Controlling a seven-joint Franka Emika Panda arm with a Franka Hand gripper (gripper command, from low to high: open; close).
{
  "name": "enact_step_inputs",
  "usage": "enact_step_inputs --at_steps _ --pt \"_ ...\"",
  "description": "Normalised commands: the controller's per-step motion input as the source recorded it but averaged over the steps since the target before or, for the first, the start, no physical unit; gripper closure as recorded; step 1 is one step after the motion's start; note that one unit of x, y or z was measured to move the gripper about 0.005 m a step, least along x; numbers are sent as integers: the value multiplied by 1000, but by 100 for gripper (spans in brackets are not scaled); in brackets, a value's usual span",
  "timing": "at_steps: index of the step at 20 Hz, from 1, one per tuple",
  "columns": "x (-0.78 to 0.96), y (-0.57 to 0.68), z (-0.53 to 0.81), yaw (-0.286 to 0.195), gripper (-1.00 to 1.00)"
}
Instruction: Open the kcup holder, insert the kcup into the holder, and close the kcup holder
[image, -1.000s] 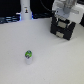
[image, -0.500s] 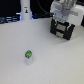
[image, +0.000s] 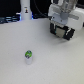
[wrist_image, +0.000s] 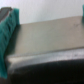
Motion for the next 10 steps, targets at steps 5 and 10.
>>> enact_step_inputs --at_steps 5,10 --pt "968 -265 204 -50 100" --pt "941 -290 223 -49 100"
